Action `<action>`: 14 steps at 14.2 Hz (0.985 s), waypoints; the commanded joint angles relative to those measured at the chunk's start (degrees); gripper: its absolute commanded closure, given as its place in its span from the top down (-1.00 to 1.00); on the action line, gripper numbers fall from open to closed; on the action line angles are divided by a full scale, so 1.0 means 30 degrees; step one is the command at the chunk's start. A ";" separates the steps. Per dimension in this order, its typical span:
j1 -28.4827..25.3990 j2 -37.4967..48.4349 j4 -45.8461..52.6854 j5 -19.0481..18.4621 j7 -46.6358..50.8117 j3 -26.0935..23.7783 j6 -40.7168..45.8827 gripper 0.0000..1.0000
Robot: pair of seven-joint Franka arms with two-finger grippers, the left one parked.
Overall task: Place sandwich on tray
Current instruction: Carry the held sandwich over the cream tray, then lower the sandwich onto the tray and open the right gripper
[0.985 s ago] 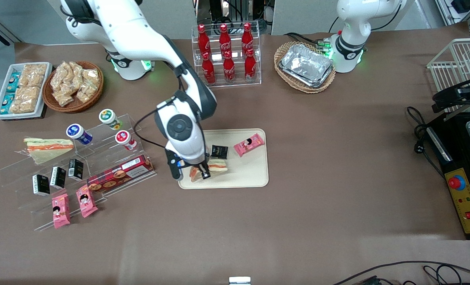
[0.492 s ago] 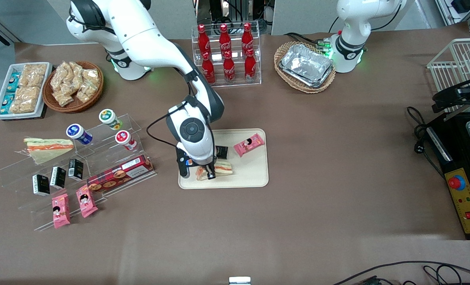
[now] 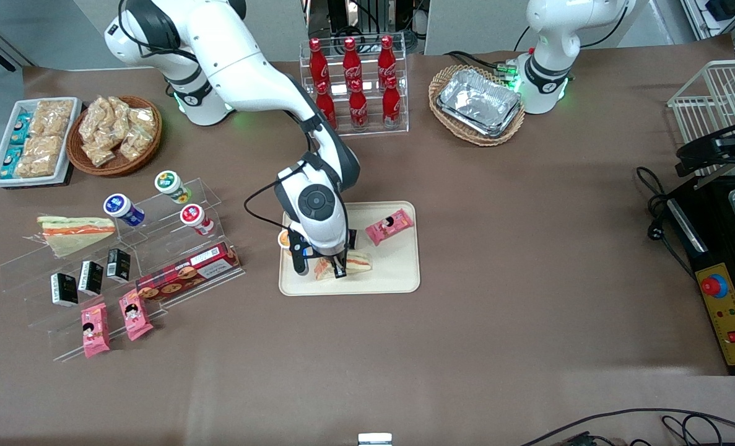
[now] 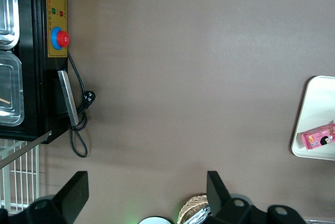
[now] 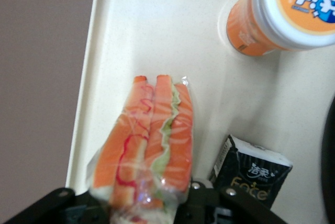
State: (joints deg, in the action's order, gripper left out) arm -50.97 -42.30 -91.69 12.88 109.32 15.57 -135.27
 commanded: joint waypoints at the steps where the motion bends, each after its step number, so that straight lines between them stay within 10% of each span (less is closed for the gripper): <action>1: -0.0614 -0.0694 0.0505 0.0280 0.0035 0.0316 -0.0144 1.00; 4: -0.0705 -0.0636 0.0505 -0.2291 -0.0113 0.0318 -0.0115 1.00; 14: -0.0734 0.1357 0.0447 -0.1890 -0.0346 0.0287 0.0471 1.00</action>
State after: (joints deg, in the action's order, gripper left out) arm -52.67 -39.33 -89.79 6.63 108.71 16.01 -135.23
